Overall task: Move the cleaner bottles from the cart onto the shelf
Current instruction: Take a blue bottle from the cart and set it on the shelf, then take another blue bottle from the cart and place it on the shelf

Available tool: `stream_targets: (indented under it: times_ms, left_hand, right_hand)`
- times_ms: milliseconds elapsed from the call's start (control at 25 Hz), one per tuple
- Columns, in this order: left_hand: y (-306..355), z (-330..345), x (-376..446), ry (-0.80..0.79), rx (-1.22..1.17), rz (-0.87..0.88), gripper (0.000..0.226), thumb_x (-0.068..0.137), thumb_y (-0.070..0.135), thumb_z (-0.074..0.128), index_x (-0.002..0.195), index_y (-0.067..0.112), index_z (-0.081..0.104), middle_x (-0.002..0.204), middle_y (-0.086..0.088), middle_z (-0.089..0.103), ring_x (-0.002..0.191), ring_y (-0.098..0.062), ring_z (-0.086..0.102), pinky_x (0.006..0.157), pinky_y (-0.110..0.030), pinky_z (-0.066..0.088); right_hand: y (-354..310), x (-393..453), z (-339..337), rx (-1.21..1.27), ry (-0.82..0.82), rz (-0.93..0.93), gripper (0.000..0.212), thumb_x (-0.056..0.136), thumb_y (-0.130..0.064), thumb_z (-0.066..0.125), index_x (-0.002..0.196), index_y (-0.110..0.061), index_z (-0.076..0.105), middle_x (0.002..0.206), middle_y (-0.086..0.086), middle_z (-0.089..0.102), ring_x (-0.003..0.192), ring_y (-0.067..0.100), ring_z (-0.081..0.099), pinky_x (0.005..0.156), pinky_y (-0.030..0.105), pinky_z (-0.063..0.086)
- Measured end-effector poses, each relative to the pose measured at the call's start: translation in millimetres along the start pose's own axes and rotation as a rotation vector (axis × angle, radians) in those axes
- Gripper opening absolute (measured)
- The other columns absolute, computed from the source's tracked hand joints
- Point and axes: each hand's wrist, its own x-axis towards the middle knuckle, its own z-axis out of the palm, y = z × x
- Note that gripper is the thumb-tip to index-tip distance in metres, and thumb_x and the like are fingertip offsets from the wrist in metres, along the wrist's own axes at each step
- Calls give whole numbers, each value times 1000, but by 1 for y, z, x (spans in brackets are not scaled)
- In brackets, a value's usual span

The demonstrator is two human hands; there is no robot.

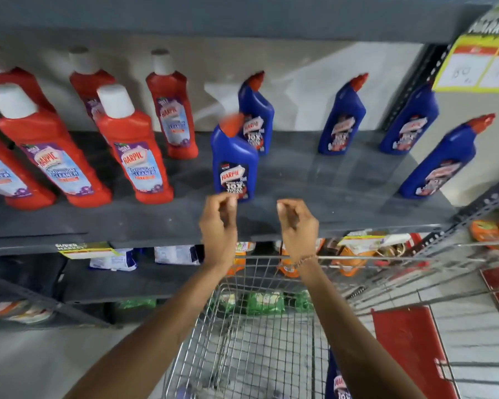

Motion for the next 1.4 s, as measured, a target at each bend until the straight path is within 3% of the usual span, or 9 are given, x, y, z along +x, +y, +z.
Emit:
stream_targets:
  times_ms: [160, 360, 480, 640, 760, 920, 1120, 1320, 1400]
  left_hand:
    - [-19, 49, -98, -486, 33, -107, 19, 92, 27, 50, 93, 13, 62, 82, 3, 66, 73, 0, 60, 67, -14, 44]
    - [-92, 118, -213, -979, 271, -669, 35, 83, 35, 56, 103, 7, 62, 101, -8, 70, 92, -18, 64, 74, -25, 45]
    - [-120, 148, -280, -1130, 391, -844, 33, 85, 25, 56, 109, 3, 60, 110, -16, 67, 104, -31, 62, 81, -31, 47]
    - [-163, 175, -340, -1146, 498, -1010, 26, 88, 12, 51, 110, -1, 57, 102, -22, 63, 95, -33, 61, 71, -28, 49]
    - [-191, 190, -374, -1180, 531, -1041, 26, 87, 22, 55, 100, 0, 59, 95, -17, 67, 82, -32, 63, 58, -30, 42]
    - [-210, 200, -404, -1118, 568, -1025, 45, 81, 42, 61, 88, -3, 64, 89, -24, 69, 79, -36, 65, 58, -33, 38]
    - [-183, 196, -388, -996, 501, -1119, 51, 76, 40, 70, 104, 1, 53, 90, -9, 60, 76, -23, 53, 65, -29, 39]
    - [-157, 154, -317, -972, 134, -1096, 36, 70, 31, 77, 87, 16, 49, 87, -2, 62, 81, -21, 60, 60, -24, 44]
    - [-140, 136, -285, -897, 34, -1059, 30, 73, 22, 76, 87, 16, 50, 88, -4, 63, 85, -23, 61, 63, -28, 49]
  right_hand:
    - [78, -70, -65, -240, 6, 102, 12, 84, -16, 57, 86, -8, 65, 69, 1, 67, 60, 12, 60, 58, 18, 45]
    - [194, -137, -157, -559, -206, 818, 21, 84, -15, 52, 83, -1, 67, 93, 26, 70, 92, 37, 65, 70, 35, 45]
    - [230, -182, -181, -622, -434, 1084, 48, 89, -23, 28, 110, 7, 58, 121, 26, 59, 115, 37, 55, 72, 28, 38]
    - [281, -224, -181, -630, -587, 1355, 37, 92, -11, 44, 125, 6, 45, 136, 22, 49, 125, 34, 47, 75, 13, 46]
    - [308, -230, -180, -718, -698, 1343, 37, 85, -17, 57, 117, 2, 52, 128, 20, 56, 119, 33, 53, 92, 32, 46]
    - [335, -241, -178, -760, -785, 1233, 36, 87, -15, 49, 117, 3, 53, 129, 21, 55, 121, 34, 51, 95, 35, 42]
    - [330, -242, -178, -682, -599, 1137, 29, 89, -9, 45, 111, 8, 54, 120, 29, 58, 112, 40, 54, 88, 39, 43]
    - [302, -224, -188, -78, -405, 1110, 13, 88, -20, 54, 92, -24, 66, 83, 6, 63, 71, 10, 62, 67, 29, 44]
    - [281, -205, -187, 214, -395, 1079, 16, 90, -11, 53, 95, -23, 62, 85, -4, 67, 73, 3, 64, 68, 23, 52]
